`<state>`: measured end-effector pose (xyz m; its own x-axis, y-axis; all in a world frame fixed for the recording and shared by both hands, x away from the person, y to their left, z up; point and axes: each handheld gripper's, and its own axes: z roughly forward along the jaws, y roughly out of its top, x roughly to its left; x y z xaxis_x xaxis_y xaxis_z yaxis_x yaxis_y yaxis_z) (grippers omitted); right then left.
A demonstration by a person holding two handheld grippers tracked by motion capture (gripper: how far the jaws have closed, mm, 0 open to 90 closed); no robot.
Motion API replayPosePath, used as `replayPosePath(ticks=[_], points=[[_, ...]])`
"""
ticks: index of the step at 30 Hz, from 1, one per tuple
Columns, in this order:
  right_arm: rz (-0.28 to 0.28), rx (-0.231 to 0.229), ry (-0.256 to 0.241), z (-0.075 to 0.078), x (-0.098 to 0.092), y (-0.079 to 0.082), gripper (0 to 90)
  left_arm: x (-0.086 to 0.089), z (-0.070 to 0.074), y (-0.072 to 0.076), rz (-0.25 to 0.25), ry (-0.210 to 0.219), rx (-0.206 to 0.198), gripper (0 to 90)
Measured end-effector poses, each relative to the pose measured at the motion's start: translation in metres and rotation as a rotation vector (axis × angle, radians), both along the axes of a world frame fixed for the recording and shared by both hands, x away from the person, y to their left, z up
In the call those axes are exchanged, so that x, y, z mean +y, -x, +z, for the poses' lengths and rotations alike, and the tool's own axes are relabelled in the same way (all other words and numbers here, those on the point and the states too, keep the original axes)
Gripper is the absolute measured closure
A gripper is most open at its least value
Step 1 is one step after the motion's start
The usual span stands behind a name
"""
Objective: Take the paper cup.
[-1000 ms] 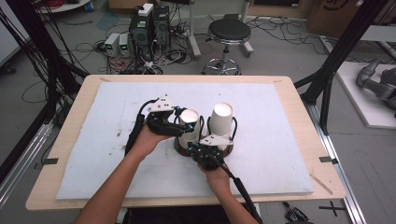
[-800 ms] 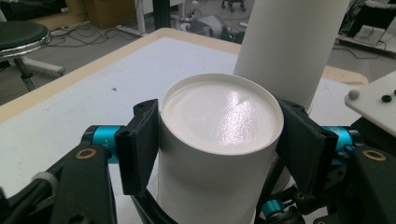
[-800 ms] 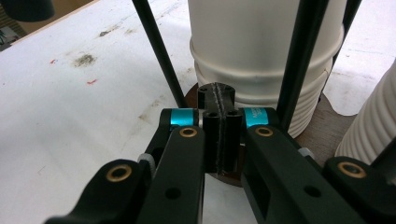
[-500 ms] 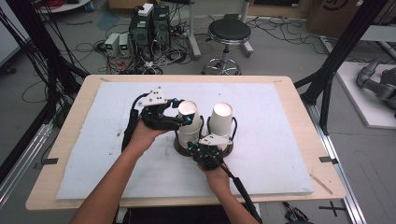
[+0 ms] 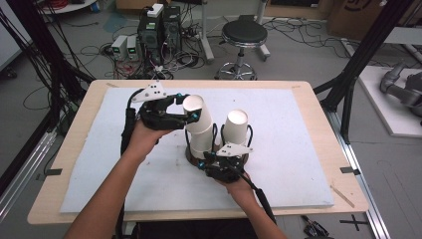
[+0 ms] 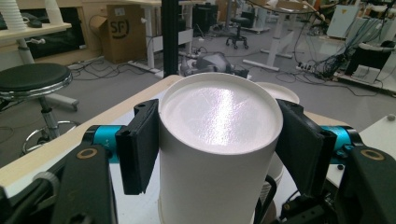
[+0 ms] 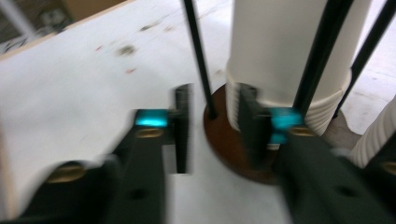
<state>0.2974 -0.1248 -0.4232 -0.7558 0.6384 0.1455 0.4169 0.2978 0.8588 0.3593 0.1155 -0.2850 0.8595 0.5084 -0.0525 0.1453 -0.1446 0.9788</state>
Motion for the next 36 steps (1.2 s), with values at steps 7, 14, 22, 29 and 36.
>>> replayPosePath(ticks=[7, 14, 22, 29, 36], points=[[0.097, -0.063, -0.008, 0.02, -0.024, 0.004, 40.7, 0.015, 0.01, 0.017, -0.013, 0.021, -0.001, 34.6], [0.186, -0.069, -0.054, 0.031, -0.058, 0.004, 29.8, 0.031, 0.002, 0.035, -0.019, 0.044, 0.012, 34.6], [0.196, -0.1, -0.078, 0.036, -0.077, 0.005, 25.2, 0.037, 0.003, 0.053, -0.021, 0.059, -0.008, 34.6], [0.244, -0.137, -0.008, 0.028, -0.079, 0.006, 21.8, 0.038, -0.009, 0.068, -0.017, 0.022, -0.007, 34.5], [0.267, -0.145, 0.004, 0.026, -0.076, 0.002, 22.0, 0.033, -0.029, 0.069, -0.043, -0.01, 0.009, 34.5]])
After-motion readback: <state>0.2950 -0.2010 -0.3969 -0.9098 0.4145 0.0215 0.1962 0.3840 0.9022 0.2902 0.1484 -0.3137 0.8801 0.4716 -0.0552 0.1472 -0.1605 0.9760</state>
